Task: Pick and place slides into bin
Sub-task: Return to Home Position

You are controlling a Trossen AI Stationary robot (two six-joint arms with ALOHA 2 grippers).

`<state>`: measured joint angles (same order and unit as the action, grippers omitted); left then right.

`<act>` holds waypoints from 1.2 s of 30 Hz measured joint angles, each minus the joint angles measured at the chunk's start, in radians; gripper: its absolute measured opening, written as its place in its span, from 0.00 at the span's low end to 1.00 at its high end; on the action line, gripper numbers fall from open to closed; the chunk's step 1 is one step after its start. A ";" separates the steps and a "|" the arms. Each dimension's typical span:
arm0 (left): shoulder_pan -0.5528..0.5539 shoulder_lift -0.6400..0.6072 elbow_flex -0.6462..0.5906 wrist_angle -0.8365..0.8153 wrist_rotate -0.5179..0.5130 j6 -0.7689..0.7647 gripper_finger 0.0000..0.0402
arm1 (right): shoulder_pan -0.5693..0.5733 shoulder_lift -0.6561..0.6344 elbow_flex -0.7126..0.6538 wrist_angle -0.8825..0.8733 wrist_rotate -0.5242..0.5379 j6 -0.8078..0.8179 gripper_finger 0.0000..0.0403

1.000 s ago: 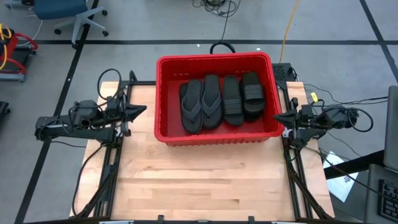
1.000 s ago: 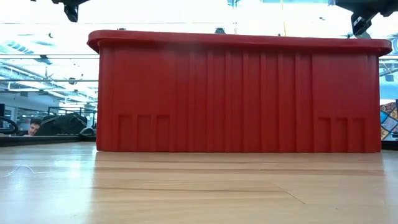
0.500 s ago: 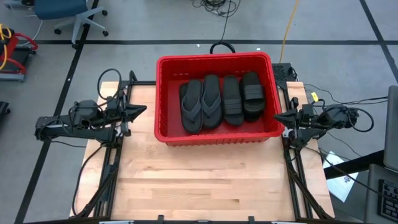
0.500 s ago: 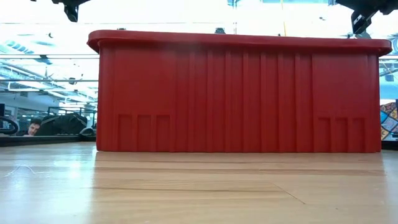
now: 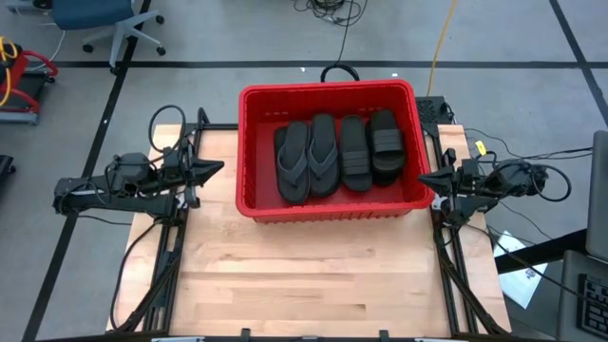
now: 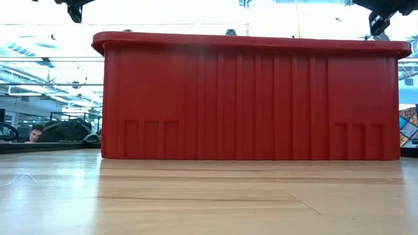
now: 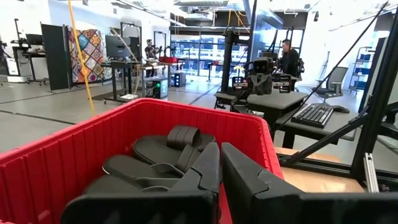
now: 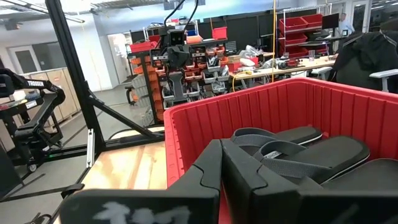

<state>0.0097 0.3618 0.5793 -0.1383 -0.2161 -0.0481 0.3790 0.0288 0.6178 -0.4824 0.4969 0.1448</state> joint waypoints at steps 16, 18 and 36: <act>0.000 0.000 0.000 0.000 0.000 -0.002 0.04 | 0.000 0.003 -0.001 0.075 0.025 -0.033 0.00; 0.000 0.000 0.000 0.000 0.000 -0.002 0.04 | 0.000 0.003 -0.001 0.074 0.030 -0.035 0.00; 0.000 0.000 0.000 0.001 0.000 -0.002 0.04 | 0.003 -0.020 -0.001 0.106 -1.151 0.020 0.00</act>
<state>0.0097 0.3620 0.5793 -0.1377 -0.2161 -0.0500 0.3817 0.0087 0.6169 -0.3767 -0.6542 0.1645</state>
